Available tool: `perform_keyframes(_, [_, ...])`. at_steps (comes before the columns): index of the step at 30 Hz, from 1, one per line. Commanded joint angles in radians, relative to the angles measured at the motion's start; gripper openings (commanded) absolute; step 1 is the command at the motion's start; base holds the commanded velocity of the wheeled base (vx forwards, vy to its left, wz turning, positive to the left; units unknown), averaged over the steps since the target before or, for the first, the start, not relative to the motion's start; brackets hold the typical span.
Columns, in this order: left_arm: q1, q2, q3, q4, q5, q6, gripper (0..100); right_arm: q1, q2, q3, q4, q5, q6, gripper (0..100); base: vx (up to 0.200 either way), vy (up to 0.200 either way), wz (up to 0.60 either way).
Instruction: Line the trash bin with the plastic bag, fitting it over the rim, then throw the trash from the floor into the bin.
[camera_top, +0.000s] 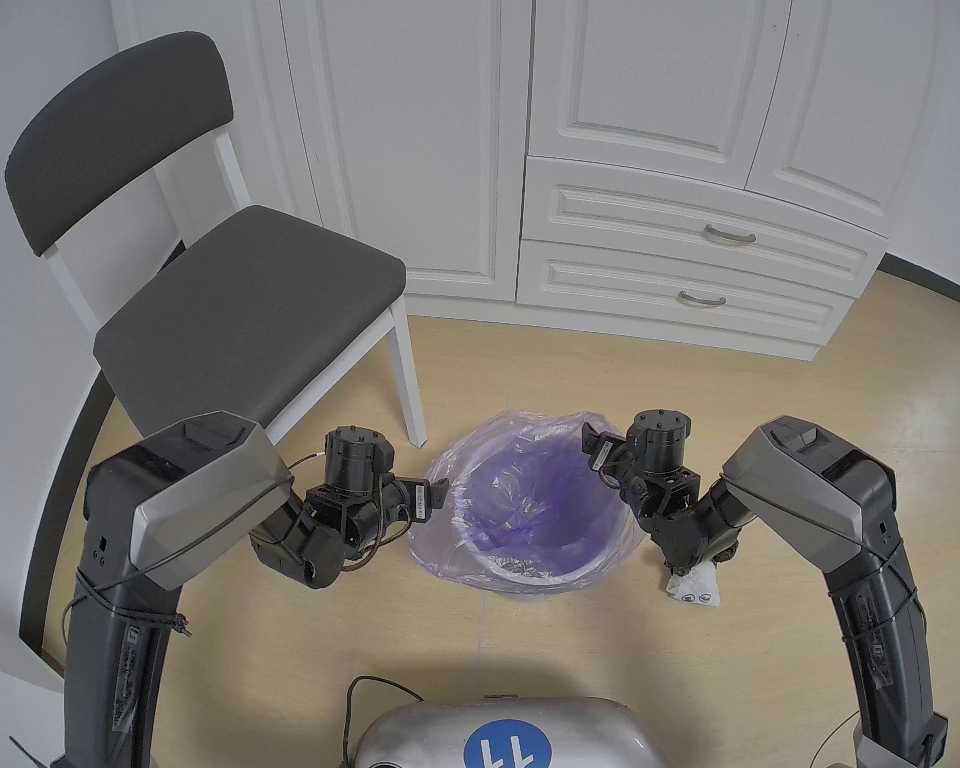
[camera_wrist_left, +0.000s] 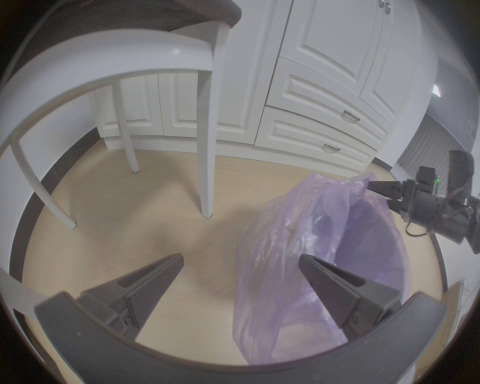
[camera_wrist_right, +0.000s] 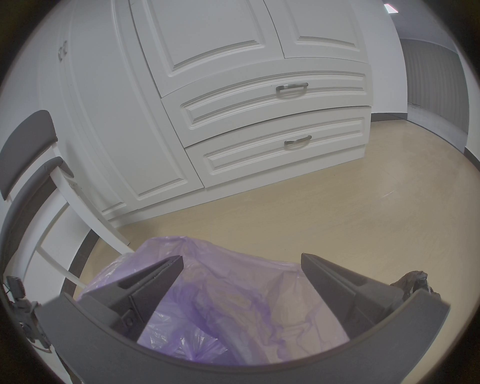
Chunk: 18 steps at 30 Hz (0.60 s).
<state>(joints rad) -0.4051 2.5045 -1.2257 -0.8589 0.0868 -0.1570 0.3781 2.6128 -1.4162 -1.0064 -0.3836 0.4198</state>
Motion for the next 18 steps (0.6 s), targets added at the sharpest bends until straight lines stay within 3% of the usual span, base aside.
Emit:
perform_keyframes(1, [0.019, 0.103, -0.107, 0.001, 0.047, -0.032, 100, 0.005, 0.001, 0.006, -0.011, 0.0, 0.001, 100, 0.0, 0.0, 0.0])
perform_keyframes(3, [0.023, 0.14, -0.192, 0.015, 0.105, -0.076, 100, 0.001, 0.006, -0.001, -0.026, 0.0, -0.001, 100, 0.0, 0.0, 0.0])
perform_keyframes(8, [0.031, 0.163, -0.317, 0.113, 0.157, -0.173, 100, -0.005, 0.026, -0.021, -0.031, 0.005, 0.004, 100, 0.0, 0.0, 0.0])
perform_keyframes(18, [0.032, 0.211, -0.413, 0.144, 0.214, -0.207, 100, -0.031, 0.093, -0.09, -0.058, 0.002, 0.002, 100, 0.0, 0.0, 0.0])
